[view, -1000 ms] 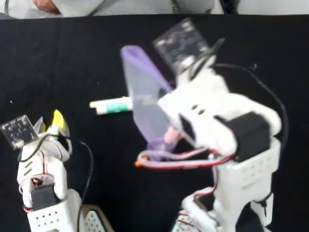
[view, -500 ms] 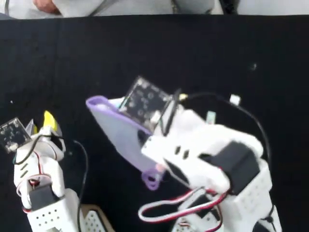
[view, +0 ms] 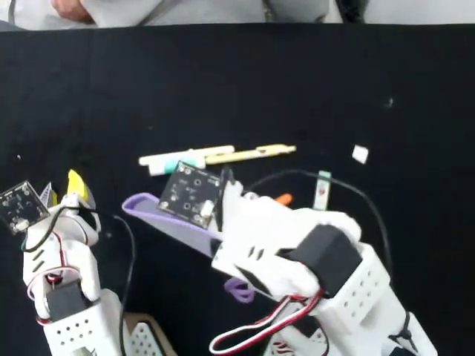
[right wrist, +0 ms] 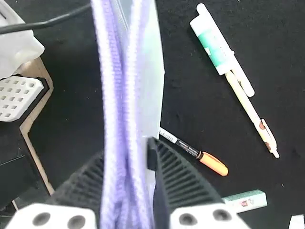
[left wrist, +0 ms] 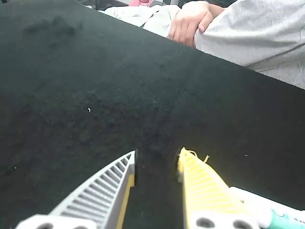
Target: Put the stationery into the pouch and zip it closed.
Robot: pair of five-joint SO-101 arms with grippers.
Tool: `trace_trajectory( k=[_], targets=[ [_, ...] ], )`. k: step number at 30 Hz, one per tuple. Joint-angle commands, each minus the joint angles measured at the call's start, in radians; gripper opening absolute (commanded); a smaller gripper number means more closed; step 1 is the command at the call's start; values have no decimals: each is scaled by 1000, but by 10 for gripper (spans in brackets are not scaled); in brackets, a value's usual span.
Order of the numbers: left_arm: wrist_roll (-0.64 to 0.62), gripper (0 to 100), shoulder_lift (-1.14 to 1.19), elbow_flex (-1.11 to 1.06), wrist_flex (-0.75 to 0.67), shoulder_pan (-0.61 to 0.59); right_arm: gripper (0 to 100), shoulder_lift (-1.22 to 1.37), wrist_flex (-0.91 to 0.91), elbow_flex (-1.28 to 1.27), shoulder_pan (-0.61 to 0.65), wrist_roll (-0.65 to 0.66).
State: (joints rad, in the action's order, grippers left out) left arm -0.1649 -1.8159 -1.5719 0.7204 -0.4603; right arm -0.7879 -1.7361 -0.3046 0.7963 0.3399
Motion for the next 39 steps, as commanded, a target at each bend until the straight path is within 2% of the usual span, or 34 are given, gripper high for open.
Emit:
trace_trajectory(
  k=[1, 7, 11, 19, 22, 26, 28, 29, 31, 35, 39],
  targets=[
    [-12, 153, -6, 5, -20, -2, 105, 2, -34, -56, 0, 8],
    [-12, 153, -6, 4, -20, -1, 109, -1, -34, -35, -129, 11],
    [-12, 153, -6, 4, -20, 1, 109, -2, -34, -24, -189, 87],
    [-12, 153, -6, 4, -20, 1, 109, 5, -34, -39, -192, 100],
    [-12, 153, -6, 4, -20, 1, 109, 5, -34, -94, -144, 101],
    [-12, 153, -6, 4, -20, 1, 100, 2, -34, -170, -8, 101],
    [-12, 153, -6, 4, -20, 1, 44, 2, -34, -165, 38, 101],
    [-12, 153, -6, 4, -20, 1, 10, 4, -34, -160, 44, 101],
    [-12, 153, -6, 4, -20, -2, 21, 4, -34, -160, 43, 101],
    [-12, 153, -6, 4, -20, -2, 11, 5, -32, -130, -31, 104],
    [-12, 153, -6, 4, -20, -2, 11, 7, -32, -44, -186, 232]
  ],
)
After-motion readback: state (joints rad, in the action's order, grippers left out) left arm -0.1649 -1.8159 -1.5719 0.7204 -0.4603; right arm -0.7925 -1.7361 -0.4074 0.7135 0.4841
